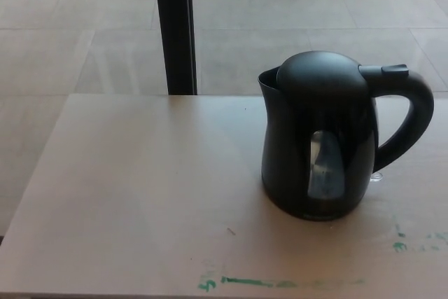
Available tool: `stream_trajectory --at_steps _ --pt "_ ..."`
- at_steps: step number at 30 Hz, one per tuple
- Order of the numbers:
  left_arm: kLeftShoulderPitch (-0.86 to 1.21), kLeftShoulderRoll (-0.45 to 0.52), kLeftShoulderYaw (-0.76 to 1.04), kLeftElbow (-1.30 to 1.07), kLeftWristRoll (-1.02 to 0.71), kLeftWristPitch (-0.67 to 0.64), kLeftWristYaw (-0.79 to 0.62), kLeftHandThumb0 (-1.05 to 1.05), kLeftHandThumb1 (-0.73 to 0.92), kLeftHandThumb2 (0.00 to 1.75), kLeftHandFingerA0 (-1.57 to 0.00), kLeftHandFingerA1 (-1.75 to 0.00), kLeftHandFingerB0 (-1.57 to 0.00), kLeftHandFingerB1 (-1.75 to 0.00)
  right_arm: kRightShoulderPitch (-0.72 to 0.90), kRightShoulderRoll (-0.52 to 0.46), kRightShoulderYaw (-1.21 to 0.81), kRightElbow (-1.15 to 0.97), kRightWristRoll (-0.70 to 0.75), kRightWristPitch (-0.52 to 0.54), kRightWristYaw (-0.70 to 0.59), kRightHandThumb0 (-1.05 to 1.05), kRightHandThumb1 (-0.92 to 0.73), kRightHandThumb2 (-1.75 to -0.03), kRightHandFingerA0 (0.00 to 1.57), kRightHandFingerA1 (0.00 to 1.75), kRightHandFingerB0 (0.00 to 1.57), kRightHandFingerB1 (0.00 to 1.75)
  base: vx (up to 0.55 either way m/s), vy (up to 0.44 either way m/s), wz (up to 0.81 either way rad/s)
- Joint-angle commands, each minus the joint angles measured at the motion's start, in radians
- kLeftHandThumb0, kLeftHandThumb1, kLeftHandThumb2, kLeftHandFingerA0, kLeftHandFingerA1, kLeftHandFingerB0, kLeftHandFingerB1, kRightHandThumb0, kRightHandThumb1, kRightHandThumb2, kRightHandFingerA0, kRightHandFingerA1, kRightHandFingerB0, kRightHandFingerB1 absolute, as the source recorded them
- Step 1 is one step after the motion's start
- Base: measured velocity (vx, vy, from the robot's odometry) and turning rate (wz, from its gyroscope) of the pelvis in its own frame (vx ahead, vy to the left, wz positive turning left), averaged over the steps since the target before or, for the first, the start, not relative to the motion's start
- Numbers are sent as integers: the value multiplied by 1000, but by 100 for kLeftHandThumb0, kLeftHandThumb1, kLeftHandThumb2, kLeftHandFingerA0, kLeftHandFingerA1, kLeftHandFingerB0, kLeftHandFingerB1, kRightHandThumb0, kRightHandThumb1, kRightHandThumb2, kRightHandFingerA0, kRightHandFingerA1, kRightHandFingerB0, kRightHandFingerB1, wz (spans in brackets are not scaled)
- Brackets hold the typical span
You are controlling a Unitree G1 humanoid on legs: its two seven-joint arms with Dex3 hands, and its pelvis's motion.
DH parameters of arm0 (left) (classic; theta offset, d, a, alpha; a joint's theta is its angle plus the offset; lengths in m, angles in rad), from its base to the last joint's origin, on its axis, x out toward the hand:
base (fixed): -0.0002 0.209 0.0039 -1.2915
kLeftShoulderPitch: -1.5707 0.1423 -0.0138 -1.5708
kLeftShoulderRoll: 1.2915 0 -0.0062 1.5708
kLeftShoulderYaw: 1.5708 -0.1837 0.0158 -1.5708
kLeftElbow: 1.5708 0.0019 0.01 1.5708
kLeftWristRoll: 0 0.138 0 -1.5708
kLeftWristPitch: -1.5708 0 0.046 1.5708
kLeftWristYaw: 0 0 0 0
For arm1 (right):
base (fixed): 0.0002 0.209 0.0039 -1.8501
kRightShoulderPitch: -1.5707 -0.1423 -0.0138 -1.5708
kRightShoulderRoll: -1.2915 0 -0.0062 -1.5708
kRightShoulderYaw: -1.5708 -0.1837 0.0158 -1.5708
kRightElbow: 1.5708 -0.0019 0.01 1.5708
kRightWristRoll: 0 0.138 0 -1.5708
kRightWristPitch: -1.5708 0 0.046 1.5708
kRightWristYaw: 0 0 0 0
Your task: The robot uses its right hand to push down on the lid of a kettle kept in the middle of the desk to close it
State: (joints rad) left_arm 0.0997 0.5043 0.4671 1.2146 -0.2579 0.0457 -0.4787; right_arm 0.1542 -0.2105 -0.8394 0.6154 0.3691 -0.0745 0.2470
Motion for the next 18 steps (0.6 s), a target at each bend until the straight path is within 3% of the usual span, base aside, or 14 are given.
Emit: stream_trajectory --at_steps 1,2,3,8,9,10,11,13,14,16,17,18 --pt "-2 12 0 -5 -6 0 3 -70 66 61 -54 -53 -33 -34 6 -24 8 -14 41 -11 -20 -82 -92 -71 26 33 11 24 0 0 0" --pt "-10 12 2 -9 -11 6 -1 -70 66 61 -54 -53 -33 -34 1 -26 10 -15 45 -10 -23 -82 -92 -71 26 33 11 24 0 0 0" --pt "-9 13 2 -13 -11 10 1 -78 56 91 -53 -63 -27 -46 1 -29 13 -7 43 -17 -17 -83 -92 -72 24 34 10 24 0 0 0" --pt "-13 10 19 -13 -24 26 2 -74 55 89 -52 -63 -27 -46 5 -30 28 -1 45 -34 -27 -82 -92 -71 26 34 11 24 0 0 0" --pt "-20 12 16 5 -19 25 -6 -66 67 60 -53 -51 -31 -33 7 -29 32 -2 46 -34 -27 -81 -92 -71 25 35 12 25 0 0 0" --pt "-22 11 22 6 -25 33 -1 -68 66 61 -53 -53 -29 -33 10 -35 39 8 42 -47 -10 -81 -75 -109 16 47 5 35 0 0 0" --pt "-25 11 11 -1 -13 21 -1 -70 55 90 -48 -61 -23 -46 9 -34 38 6 49 -47 -15 -81 -92 -72 23 35 10 24 0 0 0" --pt "-23 8 10 -8 -13 28 9 -74 54 89 -49 -60 -24 -45 10 -40 44 6 46 -42 -24 -81 -92 -72 24 34 11 24 0 0 0" --pt "-21 7 10 -11 -14 26 6 -67 66 60 -54 -54 -31 -33 13 -34 44 -5 52 -42 -25 -81 -92 -71 23 34 11 24 0 0 0" --pt "-22 6 23 -4 -27 35 6 -66 64 60 -55 -55 -31 -34 13 -32 46 -12 57 -38 -30 -81 -92 -71 24 34 11 24 0 0 0" --pt "-23 6 27 -4 -31 41 8 -67 64 60 -55 -56 -33 -34 16 -34 50 -15 57 -35 -29 -81 -91 -72 23 35 10 24 0 0 0" --pt "-24 7 24 -6 -26 46 12 -75 54 89 -54 -65 -27 -46 22 -34 54 -23 54 -35 -27 -81 -92 -72 23 35 10 24 0 0 0"
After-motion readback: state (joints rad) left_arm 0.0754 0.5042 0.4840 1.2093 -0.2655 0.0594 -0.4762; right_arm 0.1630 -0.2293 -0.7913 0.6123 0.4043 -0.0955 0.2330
